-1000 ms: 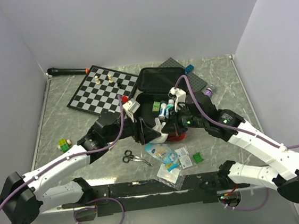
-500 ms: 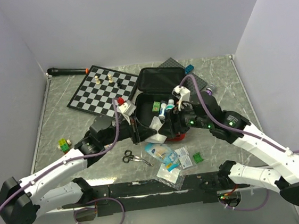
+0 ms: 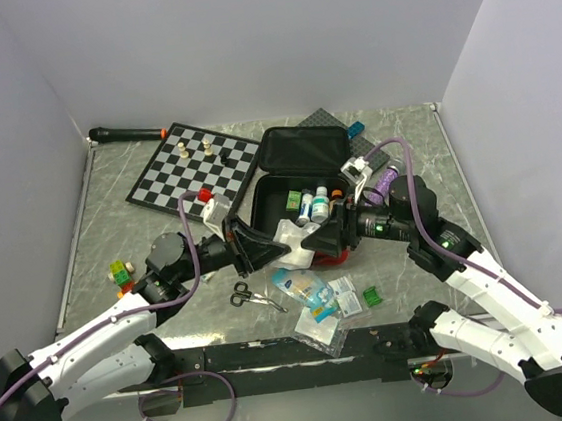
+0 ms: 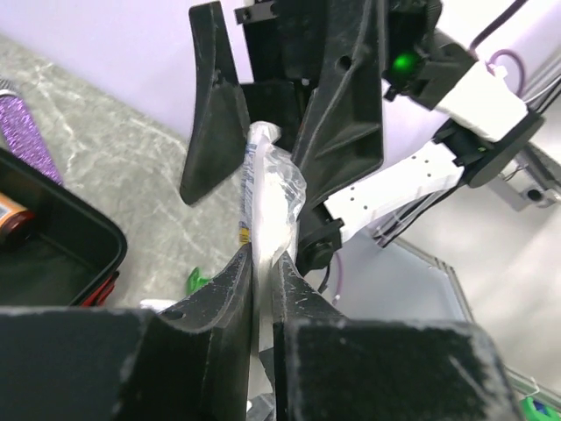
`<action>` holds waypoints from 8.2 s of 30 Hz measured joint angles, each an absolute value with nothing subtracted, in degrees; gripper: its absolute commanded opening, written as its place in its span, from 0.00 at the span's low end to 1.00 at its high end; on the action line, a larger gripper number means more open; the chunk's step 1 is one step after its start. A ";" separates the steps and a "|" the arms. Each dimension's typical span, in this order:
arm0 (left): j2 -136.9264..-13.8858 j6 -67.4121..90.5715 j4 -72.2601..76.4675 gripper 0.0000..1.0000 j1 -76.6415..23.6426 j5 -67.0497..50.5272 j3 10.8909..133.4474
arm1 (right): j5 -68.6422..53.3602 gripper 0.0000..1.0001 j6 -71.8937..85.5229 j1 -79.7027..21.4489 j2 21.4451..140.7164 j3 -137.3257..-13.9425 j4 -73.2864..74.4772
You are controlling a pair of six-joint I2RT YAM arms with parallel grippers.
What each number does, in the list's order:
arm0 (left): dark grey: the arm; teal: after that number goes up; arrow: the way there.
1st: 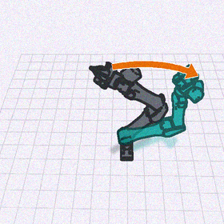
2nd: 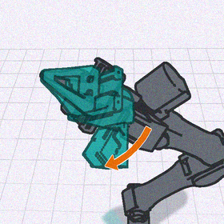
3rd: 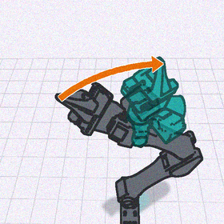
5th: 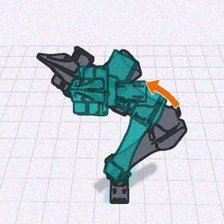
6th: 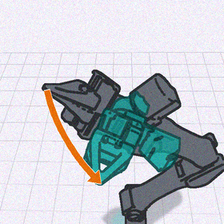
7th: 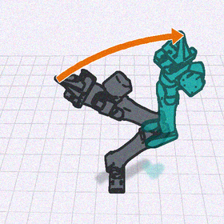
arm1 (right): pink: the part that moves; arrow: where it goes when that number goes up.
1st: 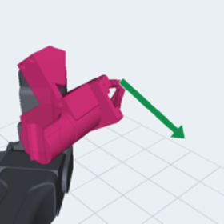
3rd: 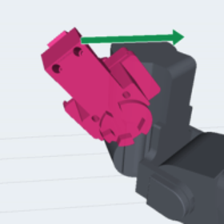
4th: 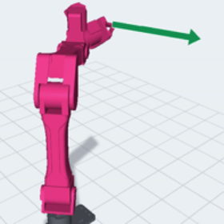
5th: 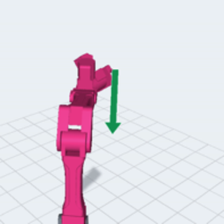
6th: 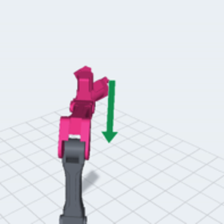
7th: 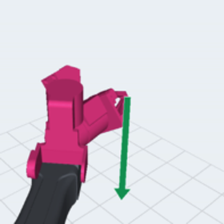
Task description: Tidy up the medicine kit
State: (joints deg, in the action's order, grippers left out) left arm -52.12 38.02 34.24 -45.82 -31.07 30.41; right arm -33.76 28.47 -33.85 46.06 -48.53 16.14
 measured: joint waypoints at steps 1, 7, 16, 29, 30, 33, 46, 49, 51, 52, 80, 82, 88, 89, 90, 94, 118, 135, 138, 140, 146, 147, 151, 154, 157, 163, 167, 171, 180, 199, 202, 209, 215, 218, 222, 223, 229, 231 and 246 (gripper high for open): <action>-52.14 38.44 34.79 0.15 -45.82 -31.24 30.41 | -34.94 0.56 28.93 -33.82 46.19 -48.40 15.40; -52.23 39.40 36.23 0.15 -45.78 -31.48 30.22 | -38.35 0.34 30.26 -33.80 46.26 -48.38 12.53; -52.18 38.44 33.93 0.78 -45.71 -28.05 30.22 | -38.33 0.12 30.57 -33.58 46.28 -48.40 12.16; -45.98 34.57 9.78 0.96 -45.39 2.20 34.89 | -21.71 0.16 30.61 -33.28 55.33 -51.90 15.70; -45.95 34.52 7.55 0.96 -45.28 4.97 36.16 | -20.62 0.16 30.61 -33.15 57.06 -52.03 15.70; -46.98 34.74 -0.86 0.97 -44.73 14.28 40.60 | -17.37 0.15 30.55 -32.84 62.85 -52.42 15.90; -45.78 37.98 -15.16 0.98 -43.40 25.47 39.72 | -11.20 0.14 28.23 -30.94 89.38 -65.95 17.17; -44.84 38.37 -15.81 0.98 -43.31 25.47 39.16 | -11.84 0.14 28.34 -30.04 93.43 -67.53 16.69; -44.69 38.39 -15.86 0.97 -43.31 25.45 39.07 | -12.62 0.14 28.67 -29.69 96.05 -68.29 16.27; -44.69 38.39 -15.86 0.98 -43.31 25.43 39.07 | -13.21 0.14 28.77 -29.65 97.19 -68.66 16.10; -45.23 38.41 -16.21 0.98 -43.20 25.30 38.63 | -13.76 0.70 32.45 -29.76 105.75 -73.21 12.95; -45.23 38.41 -16.21 0.98 -43.20 25.30 38.63 | -11.42 0.71 31.59 -29.95 104.99 -73.41 14.72; -45.25 38.39 -16.23 0.98 -43.20 25.30 38.63 | -2.59 0.57 28.08 -31.44 100.86 -73.82 19.18; -45.28 38.37 -16.23 0.98 -43.20 25.30 38.63 | -1.91 0.52 27.29 -31.99 99.92 -73.80 19.40; -45.32 38.37 -16.21 0.98 -43.20 25.30 38.63 | -1.50 0.48 26.68 -32.69 99.00 -73.80 19.40; -45.93 38.39 -16.19 0.99 -43.20 25.04 38.63 | -1.85 0.31 24.49 -35.77 97.71 -73.80 19.31; -45.69 38.63 -16.21 0.98 -43.13 23.62 37.93 | -3.86 0.25 23.73 -38.92 110.10 -75.42 22.68; -46.00 38.63 -16.23 0.99 -43.13 23.62 37.60 | -4.05 0.39 26.15 -36.73 113.95 -82.08 22.70; -45.98 38.63 -16.23 0.98 -43.13 23.62 37.60 | -4.40 0.49 26.39 -36.73 113.14 -81.93 22.31; -45.84 38.63 -16.23 0.98 -43.13 23.64 37.60 | -5.21 0.55 26.68 -36.71 111.11 -81.12 21.61; -45.21 38.63 -16.19 0.98 -43.13 23.66 37.60 | -6.63 0.58 26.94 -36.71 101.47 -80.31 20.32; -45.15 38.65 -16.19 0.98 -43.13 23.66 37.60 | -6.57 0.56 26.89 -36.71 100.14 -80.31 20.05; -45.15 38.74 -16.19 0.99 -43.13 23.62 37.60 | -5.21 0.41 26.37 -36.25 96.55 -80.34 19.40; -45.12 38.94 -16.19 0.99 -43.13 23.59 37.60 | -4.05 0.33 26.11 -34.59 98.00 -80.12 19.51; -45.04 39.64 -16.19 0.98 -43.13 23.40 37.58 | -2.66 0.29 26.02 -33.19 101.23 -79.70 20.16; -45.06 39.83 -16.19 0.99 -43.13 23.38 37.56 | -1.30 0.25 25.80 -32.36 108.49 -79.59 22.37; -45.15 39.83 -16.21 0.99 -43.13 23.38 37.56 | -1.93 0.25 25.63 -32.38 111.04 -79.81 22.44; -45.17 39.88 -16.19 0.99 -43.13 23.38 37.54 | -2.92 0.25 25.58 -32.51 113.34 -82.21 22.65; -45.89 39.90 -16.21 0.99 -43.13 23.38 37.50 | -4.43 0.26 24.95 -33.21 117.36 -86.26 24.03; -46.57 39.90 -16.21 0.99 -43.13 23.27 37.50 | -6.74 0.53 24.73 -33.12 113.54 -83.11 21.19; -46.22 39.92 -16.21 0.99 -43.13 23.20 37.50 | -7.31 0.55 24.80 -33.12 111.57 -83.13 19.97; -45.15 39.94 -16.19 0.99 -43.13 23.09 37.50 | -8.25 0.39 24.82 -33.12 106.96 -83.46 19.27; -45.23 39.97 -16.19 0.99 -43.13 22.33 37.50 | -7.14 0.29 24.77 -33.12 107.96 -83.83 19.92; -45.23 39.97 -16.19 0.99 -43.13 22.31 37.47 | -6.68 0.28 24.77 -33.12 110.37 -84.29 20.34; -45.23 39.97 -16.19 0.99 -43.13 22.31 37.45 | -6.66 0.28 24.77 -33.12 114.56 -84.62 21.30; -45.23 39.97 -16.19 0.99 -43.13 22.31 37.45 | -6.74 0.28 24.77 -33.12 115.83 -84.95 21.78; -45.25 39.97 -16.21 0.98 -43.13 22.31 37.06 | -7.14 0.30 24.77 -33.12 119.46 -88.29 23.05; -45.25 39.97 -16.23 0.98 -43.13 22.33 36.95 | -7.11 0.33 24.77 -33.12 119.85 -88.99 23.33; -45.21 40.01 -16.23 0.99 -43.13 22.37 36.95 | -8.19 0.56 25.47 -33.12 112.55 -86.61 20.05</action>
State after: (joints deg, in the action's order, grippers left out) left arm -45.21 40.01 -16.23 -43.13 22.37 36.95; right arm -8.19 25.47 -33.12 112.55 -86.61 20.05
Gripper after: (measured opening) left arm 0.988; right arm 0.530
